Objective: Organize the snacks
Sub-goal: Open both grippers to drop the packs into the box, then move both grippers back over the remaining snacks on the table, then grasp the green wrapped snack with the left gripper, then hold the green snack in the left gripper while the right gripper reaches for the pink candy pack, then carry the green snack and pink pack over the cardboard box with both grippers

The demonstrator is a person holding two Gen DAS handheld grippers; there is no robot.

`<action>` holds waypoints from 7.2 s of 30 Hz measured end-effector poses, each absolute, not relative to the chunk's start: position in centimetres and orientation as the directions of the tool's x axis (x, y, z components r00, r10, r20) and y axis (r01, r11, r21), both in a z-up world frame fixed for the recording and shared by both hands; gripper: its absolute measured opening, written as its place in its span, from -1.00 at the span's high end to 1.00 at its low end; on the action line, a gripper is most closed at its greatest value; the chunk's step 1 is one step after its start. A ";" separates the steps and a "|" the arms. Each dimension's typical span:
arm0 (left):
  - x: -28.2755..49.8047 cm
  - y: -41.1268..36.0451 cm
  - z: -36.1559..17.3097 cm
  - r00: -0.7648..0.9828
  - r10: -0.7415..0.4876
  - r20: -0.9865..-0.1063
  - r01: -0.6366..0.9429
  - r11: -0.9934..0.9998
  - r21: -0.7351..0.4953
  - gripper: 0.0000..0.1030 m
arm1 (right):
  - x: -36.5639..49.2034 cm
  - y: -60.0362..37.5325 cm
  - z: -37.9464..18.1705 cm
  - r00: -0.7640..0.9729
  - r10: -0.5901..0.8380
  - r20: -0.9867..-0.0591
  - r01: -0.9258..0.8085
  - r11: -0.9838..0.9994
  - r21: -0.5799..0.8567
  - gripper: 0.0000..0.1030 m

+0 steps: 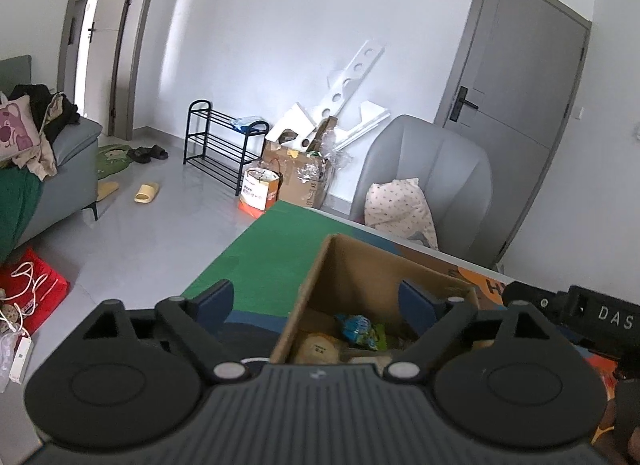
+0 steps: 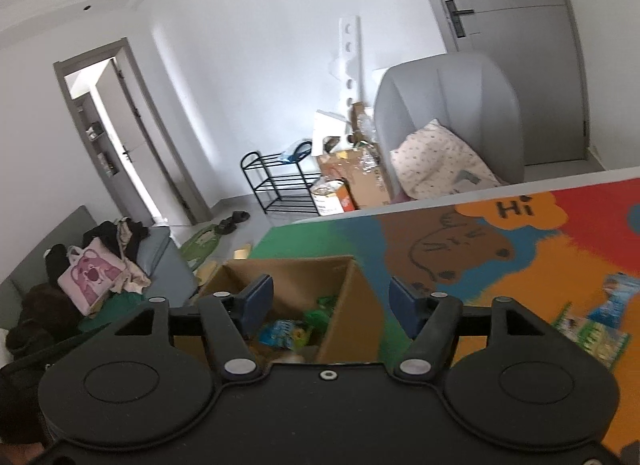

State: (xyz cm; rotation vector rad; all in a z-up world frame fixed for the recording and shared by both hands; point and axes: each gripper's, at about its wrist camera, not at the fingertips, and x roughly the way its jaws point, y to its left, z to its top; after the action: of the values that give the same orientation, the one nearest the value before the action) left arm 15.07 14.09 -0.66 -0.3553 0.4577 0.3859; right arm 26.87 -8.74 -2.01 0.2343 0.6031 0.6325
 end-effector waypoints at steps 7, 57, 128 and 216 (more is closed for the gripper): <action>15.5 12.0 -1.2 0.829 0.241 -0.504 -0.399 0.887 -0.233 -0.87 | 26.2 -11.7 -2.0 0.675 0.578 -0.458 -0.450 0.815 0.365 -0.69; 17.9 -6.0 -3.9 0.813 0.025 -0.582 -0.170 0.966 -0.196 -0.94 | 24.3 -30.8 -7.4 0.749 0.422 -0.511 -0.220 0.886 0.408 -0.82; 25.6 -6.4 -8.9 0.785 0.060 -0.616 -0.235 0.950 -0.207 0.45 | 32.5 -30.4 -11.7 0.765 0.280 -0.580 -0.148 0.953 0.264 1.00; 16.6 4.5 2.0 0.880 0.128 -0.458 -0.257 0.938 -0.231 0.45 | 25.5 -18.8 -4.3 0.695 0.535 -0.480 -0.424 0.844 0.327 0.63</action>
State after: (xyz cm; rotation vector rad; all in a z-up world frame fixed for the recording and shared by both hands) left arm 16.55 4.47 2.04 -0.2918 0.4539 0.2037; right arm 25.47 -18.77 -4.26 0.1974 0.5960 0.5390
